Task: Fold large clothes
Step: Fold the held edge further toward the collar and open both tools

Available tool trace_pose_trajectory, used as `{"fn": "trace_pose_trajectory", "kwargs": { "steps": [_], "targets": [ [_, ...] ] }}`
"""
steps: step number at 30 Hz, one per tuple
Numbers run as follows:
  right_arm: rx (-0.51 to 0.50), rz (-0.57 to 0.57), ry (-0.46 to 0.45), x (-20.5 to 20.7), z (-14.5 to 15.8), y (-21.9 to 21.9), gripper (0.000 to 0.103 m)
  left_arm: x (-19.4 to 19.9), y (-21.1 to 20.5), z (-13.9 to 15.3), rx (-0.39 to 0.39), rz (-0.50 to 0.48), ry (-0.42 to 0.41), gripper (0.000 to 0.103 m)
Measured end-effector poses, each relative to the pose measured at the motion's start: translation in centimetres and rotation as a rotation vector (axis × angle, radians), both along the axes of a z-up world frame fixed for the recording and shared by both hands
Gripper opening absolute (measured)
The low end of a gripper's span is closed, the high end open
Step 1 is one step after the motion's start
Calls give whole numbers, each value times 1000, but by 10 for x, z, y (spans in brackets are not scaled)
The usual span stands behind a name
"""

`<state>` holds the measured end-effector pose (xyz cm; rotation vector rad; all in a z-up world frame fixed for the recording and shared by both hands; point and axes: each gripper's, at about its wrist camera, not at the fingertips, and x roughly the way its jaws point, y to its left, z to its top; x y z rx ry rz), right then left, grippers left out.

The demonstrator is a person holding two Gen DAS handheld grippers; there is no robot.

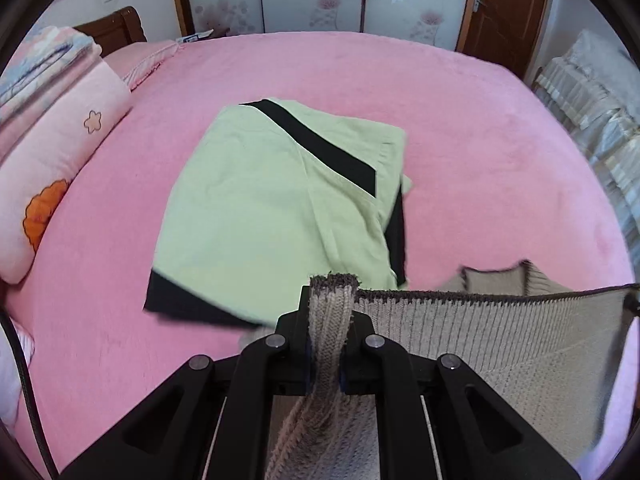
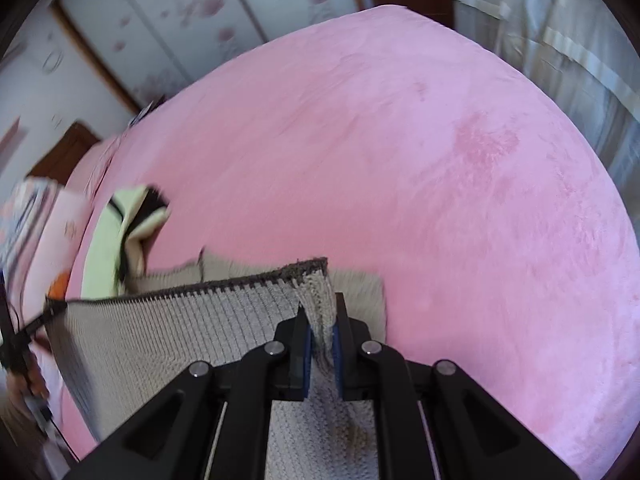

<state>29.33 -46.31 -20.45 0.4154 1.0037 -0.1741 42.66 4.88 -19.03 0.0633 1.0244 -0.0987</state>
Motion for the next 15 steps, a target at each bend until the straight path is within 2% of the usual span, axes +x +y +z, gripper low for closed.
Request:
{"fn": "trace_pose_trajectory", "kwargs": {
  "steps": [5, 8, 11, 15],
  "targets": [
    [-39, -21, 97, 34, -42, 1, 8, 24, -8, -49, 51, 54, 50, 7],
    [-56, -31, 139, 42, -64, 1, 8, 31, -8, -65, 57, 72, 50, 7],
    [-82, -29, 153, 46, -73, 3, 8, 35, -14, -78, 83, 55, 49, 7],
    [-132, -7, 164, 50, -72, 12, 9, 34, -19, -89, 108, 33, 46, 10]
  ]
}}
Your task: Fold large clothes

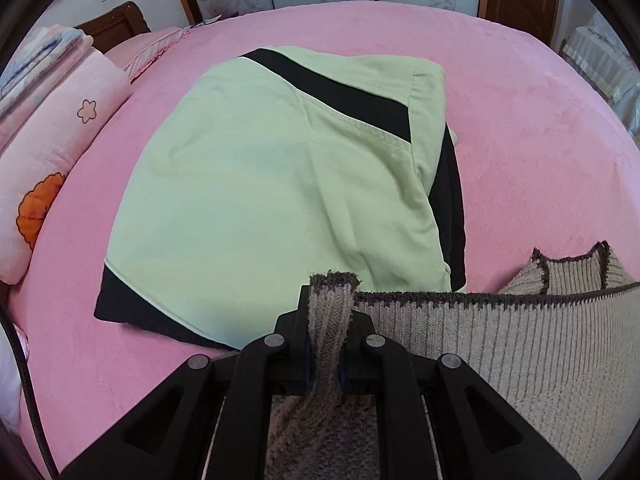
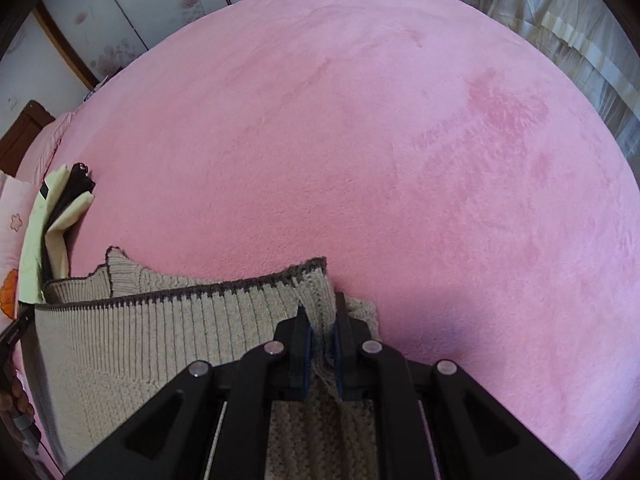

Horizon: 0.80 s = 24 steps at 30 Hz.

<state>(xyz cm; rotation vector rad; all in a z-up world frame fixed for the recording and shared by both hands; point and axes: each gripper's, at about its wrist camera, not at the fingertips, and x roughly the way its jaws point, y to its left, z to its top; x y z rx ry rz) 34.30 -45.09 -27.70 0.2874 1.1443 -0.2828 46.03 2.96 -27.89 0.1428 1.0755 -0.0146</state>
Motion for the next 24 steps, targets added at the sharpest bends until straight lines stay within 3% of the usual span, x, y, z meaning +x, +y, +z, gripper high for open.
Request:
{"fn": "trace_pose_trajectory", "kwargs": {
  "steps": [1, 2, 3, 4, 6, 10, 15, 24],
  "targets": [
    [-6, 8, 0, 0, 3, 1, 10, 0, -1, -1, 4, 3, 0, 11],
    [-9, 16, -2, -2, 7, 4, 11, -1, -2, 0, 6, 4, 0, 18],
    [-22, 25, -3, -3, 14, 7, 15, -1, -1, 3, 13, 11, 3, 31],
    [-30, 32, -6, -6, 18, 8, 20, -2, 1, 7, 24, 18, 5, 37],
    [-69, 53, -34, -19, 36, 15, 27, -7, 4, 17, 41, 24, 16, 65],
    [-147, 115, -84, -54, 64, 39, 43, -37, 20, 52, 15, 15, -43, 68],
    [-133, 217, -122, -79, 71, 76, 43, -73, 33, 79, -114, 25, -97, 68],
    [61, 367, -176, -12, 41, 174, 43, -64, -28, 47, -257, 5, -44, 67]
  ]
}}
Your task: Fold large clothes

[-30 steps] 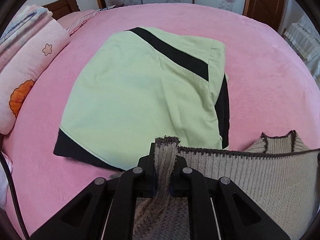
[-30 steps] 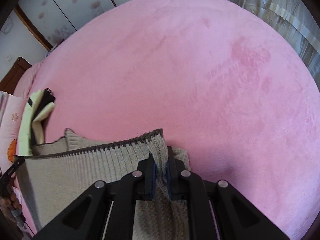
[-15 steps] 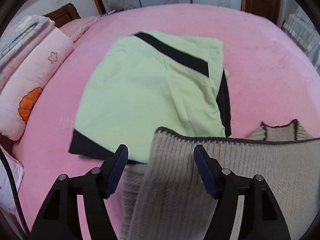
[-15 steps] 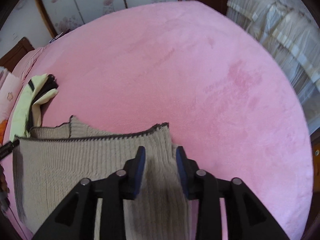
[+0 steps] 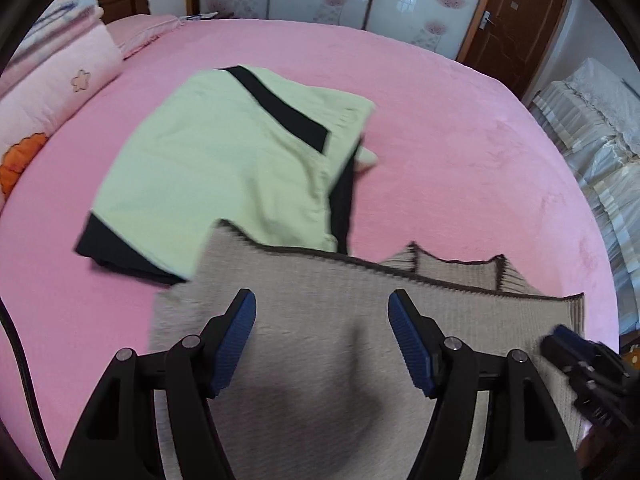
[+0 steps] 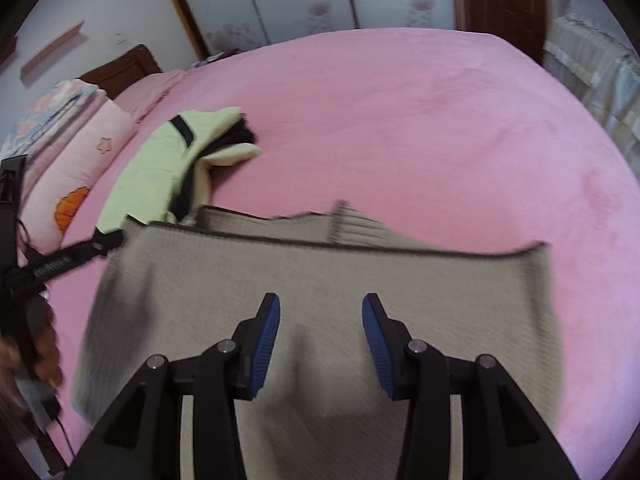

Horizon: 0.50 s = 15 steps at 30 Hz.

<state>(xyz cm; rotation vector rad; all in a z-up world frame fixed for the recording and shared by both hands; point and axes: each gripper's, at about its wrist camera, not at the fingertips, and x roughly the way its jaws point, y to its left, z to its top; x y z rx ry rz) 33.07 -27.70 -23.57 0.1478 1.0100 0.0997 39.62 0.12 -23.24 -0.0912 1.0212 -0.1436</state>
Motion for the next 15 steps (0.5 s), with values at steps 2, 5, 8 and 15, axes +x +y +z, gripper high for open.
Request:
{"fn": "trace_pose_trajectory", "kwargs": {
  "steps": [2, 5, 8, 15],
  "targets": [
    [28, 23, 21, 15, -11, 15, 41, 3, -17, -9, 35, -25, 3, 67],
    [12, 18, 60, 28, -30, 21, 41, 10, -22, -28, 94, -9, 31, 68],
    [-63, -53, 67, 22, -38, -7, 35, 19, 2, -41, 125, 51, 33, 71],
    [-173, -331, 68, -17, -42, -144, 23, 23, 37, -49, 54, 42, 11, 85]
  ]
}}
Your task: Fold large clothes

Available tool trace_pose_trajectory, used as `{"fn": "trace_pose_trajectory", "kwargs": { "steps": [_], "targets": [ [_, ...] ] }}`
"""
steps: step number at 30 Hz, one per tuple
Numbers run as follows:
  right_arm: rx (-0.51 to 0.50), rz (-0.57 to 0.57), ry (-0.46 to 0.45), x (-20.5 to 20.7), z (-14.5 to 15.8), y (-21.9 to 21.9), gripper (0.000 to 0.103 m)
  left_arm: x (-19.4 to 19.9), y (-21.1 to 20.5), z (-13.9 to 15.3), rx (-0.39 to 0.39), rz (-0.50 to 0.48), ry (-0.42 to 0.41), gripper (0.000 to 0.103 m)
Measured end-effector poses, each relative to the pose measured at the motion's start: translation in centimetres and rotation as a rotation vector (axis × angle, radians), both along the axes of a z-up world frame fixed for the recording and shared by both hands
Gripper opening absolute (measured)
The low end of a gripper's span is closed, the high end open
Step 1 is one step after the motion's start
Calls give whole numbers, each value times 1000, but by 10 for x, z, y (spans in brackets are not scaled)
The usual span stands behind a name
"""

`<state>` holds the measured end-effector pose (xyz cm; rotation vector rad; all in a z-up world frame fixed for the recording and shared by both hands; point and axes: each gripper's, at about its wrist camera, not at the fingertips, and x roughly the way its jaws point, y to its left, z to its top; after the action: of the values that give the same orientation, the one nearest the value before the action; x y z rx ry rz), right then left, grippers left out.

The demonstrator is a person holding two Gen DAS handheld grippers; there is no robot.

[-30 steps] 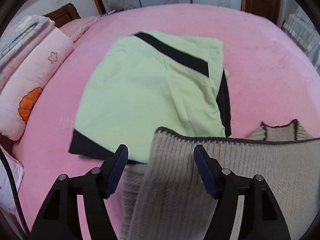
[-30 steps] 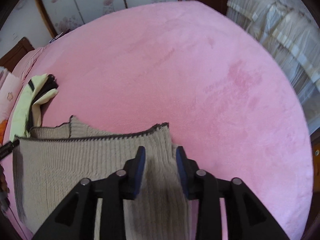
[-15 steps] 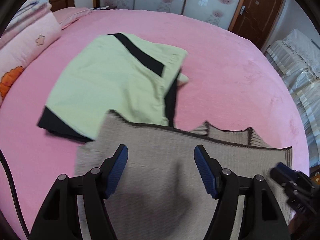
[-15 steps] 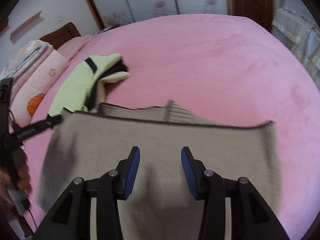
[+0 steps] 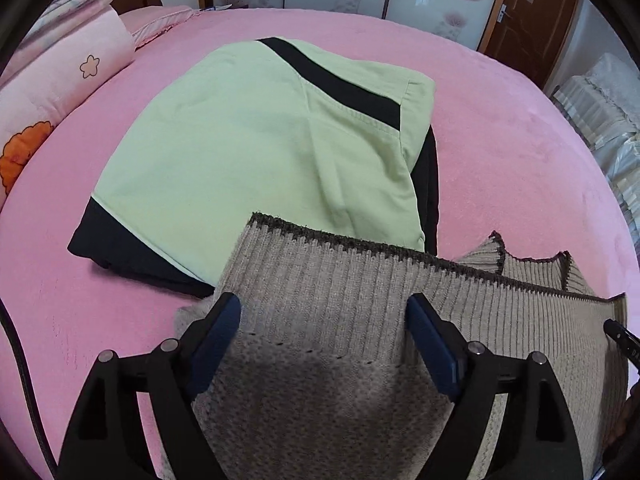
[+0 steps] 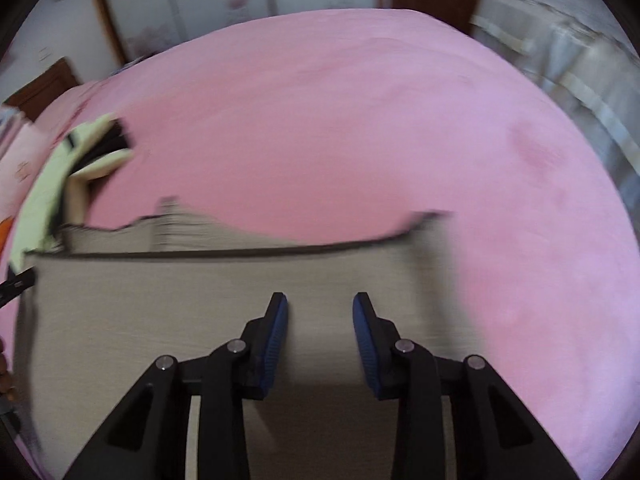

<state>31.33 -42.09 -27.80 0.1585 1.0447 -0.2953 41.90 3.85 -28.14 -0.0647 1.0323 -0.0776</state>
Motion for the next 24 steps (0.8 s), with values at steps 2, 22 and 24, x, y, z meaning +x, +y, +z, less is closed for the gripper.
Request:
{"fn": "trace_pose_trajectory", "kwargs": {
  "steps": [2, 22, 24],
  "targets": [
    [14, -25, 11, -5, -2, -20, 0, -1, -1, -4, -8, -2, -10, 85],
    [298, 260, -22, -117, 40, 164, 7, -144, -24, 55, -60, 42, 62, 85],
    [313, 321, 6, -134, 31, 194, 7, -173, -27, 46, -40, 46, 78, 85]
  ]
}}
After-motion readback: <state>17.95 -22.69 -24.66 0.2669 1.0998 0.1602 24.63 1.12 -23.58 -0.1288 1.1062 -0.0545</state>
